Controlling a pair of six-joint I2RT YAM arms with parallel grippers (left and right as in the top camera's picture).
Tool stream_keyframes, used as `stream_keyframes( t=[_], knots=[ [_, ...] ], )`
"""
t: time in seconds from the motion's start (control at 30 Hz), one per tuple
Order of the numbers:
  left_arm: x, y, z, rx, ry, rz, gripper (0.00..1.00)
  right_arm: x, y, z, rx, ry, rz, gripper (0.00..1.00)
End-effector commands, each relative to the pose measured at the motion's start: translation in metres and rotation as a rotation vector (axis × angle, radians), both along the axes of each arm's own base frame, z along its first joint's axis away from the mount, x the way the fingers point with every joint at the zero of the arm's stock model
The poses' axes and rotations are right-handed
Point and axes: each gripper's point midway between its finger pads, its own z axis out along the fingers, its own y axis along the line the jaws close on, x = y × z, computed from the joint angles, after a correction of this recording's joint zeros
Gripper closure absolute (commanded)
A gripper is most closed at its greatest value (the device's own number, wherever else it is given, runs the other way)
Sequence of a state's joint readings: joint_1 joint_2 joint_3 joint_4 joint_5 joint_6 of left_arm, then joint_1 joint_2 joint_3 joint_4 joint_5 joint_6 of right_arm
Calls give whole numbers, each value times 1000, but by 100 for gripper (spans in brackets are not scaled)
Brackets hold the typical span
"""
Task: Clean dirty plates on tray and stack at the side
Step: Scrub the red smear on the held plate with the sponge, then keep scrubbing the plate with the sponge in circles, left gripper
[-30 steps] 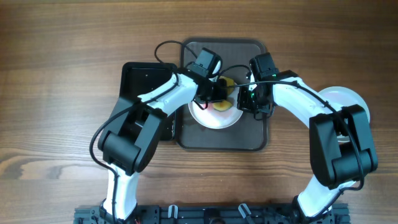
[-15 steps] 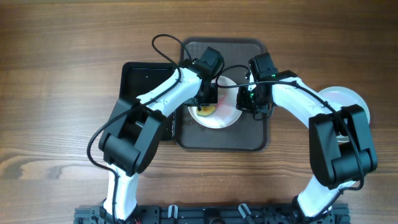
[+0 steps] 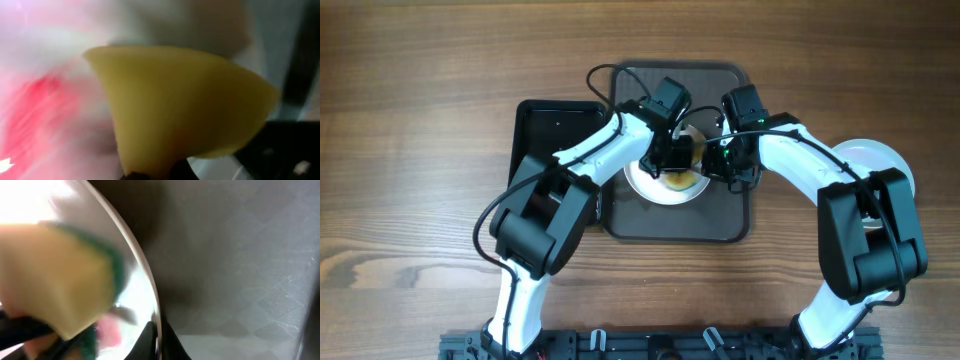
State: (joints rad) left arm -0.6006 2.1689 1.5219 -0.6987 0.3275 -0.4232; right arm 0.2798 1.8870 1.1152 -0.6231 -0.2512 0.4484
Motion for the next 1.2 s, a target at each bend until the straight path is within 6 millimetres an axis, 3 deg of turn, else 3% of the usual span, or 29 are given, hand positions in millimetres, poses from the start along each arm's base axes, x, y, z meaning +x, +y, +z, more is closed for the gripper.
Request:
stream_keyframes(
  t=[0.0,0.1,0.17,0.27,0.43,0.53,0.6,0.67,0.8,0.97,1.03,1.17],
  knots=[
    [-4,115,-59,483,31,76,96,-15,-13,-23,-79,66,9,96],
    [6,156,-53,655,-15,141,96,-15,-13,-23,-79,65,13,96],
    [11,158,-54,654,-26,157,96,-15,-13,-23,-79,62,19,96],
    [11,121,-59,475,2,151,96,-15,-13,-24,-83,62,20,95],
    [7,27,-52,56,46,72,96,-15,-13,-24,-83,61,23,96],
    [10,9,-48,8,10,46,96,-15,-13,-24,-83,60,25,96],
    [13,14,-50,37,-8,52,96,-15,-13,-24,-83,60,25,96],
    [17,32,-55,116,-22,78,96,-15,-13,-24,-83,61,25,96],
    [29,106,-62,427,-78,158,96,-15,-13,-24,-83,60,26,96],
    [38,161,-53,645,-130,251,96,-15,-13,-24,-83,60,25,96],
    [36,152,-56,590,-105,244,96,-15,-13,-24,-83,60,25,96],
    [28,103,-60,380,-44,198,96,-15,-13,-24,-83,60,25,96]
  ],
)
